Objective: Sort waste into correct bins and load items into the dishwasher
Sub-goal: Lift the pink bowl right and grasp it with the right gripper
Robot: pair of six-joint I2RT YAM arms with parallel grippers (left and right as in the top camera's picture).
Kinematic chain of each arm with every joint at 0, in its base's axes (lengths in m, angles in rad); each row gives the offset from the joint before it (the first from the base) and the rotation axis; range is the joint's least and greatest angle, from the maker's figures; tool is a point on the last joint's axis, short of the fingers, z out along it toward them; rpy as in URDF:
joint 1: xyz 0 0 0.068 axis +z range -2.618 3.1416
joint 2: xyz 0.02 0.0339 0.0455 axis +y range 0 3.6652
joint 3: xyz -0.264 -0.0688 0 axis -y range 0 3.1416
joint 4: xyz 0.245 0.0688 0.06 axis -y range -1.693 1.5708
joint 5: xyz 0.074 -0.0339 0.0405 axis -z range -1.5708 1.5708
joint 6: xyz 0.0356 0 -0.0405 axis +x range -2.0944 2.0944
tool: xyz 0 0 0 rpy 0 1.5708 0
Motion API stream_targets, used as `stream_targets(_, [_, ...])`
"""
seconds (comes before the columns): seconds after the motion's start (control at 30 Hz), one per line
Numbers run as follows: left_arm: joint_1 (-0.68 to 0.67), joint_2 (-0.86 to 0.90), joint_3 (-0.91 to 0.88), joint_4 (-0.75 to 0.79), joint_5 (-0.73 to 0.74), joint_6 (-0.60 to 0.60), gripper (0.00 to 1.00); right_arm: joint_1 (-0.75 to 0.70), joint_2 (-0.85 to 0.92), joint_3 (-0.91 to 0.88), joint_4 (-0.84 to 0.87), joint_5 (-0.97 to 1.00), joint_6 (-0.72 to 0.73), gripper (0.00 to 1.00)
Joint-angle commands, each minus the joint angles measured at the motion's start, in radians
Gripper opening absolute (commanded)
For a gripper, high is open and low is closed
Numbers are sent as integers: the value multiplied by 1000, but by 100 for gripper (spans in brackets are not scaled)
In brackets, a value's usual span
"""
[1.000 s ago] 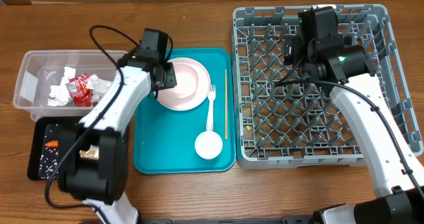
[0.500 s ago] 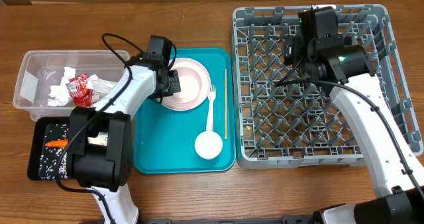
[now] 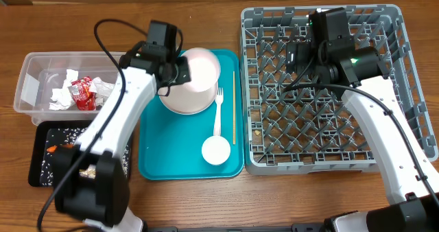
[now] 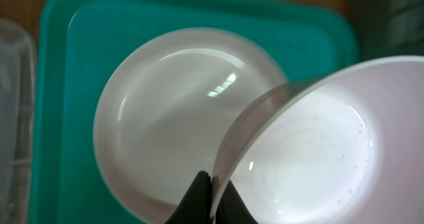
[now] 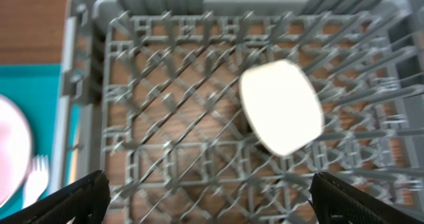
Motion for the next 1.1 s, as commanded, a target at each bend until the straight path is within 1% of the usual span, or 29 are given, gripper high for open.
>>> stream_targets(0.0, [-77,-66,26,28,37,-37,4,-4,-24,1,-24,-142,4,100])
stream_targets(0.17, [-150,-63,26,60,31,-37,4,-4,-24,1,-45,-314,5,100])
stream_targets(0.3, [-197,-63,26,82,28,-11,4,6,-24,1,-31,-386,9,98])
stream_targets(0.6, [-215,-58,26,84,19,-3,4,16,-24,1,-27,-531,15,97])
stream_targets(0.7, [-217,-58,25,85,24,-3,4,24,-23,1,-27,-530,18,93])
stream_targets(0.77, [-217,-58,25,87,35,-3,4,37,-17,0,-27,-530,25,89])
stream_targets(0.83, [-217,-58,25,87,35,-3,4,51,-11,-10,-19,-530,27,88])
stream_targets(1.0, [-217,-58,25,87,51,-3,4,85,2,-91,73,-524,27,82])
stream_targets(1.07, [-217,-58,25,87,62,-3,4,87,4,-126,114,-510,27,73])
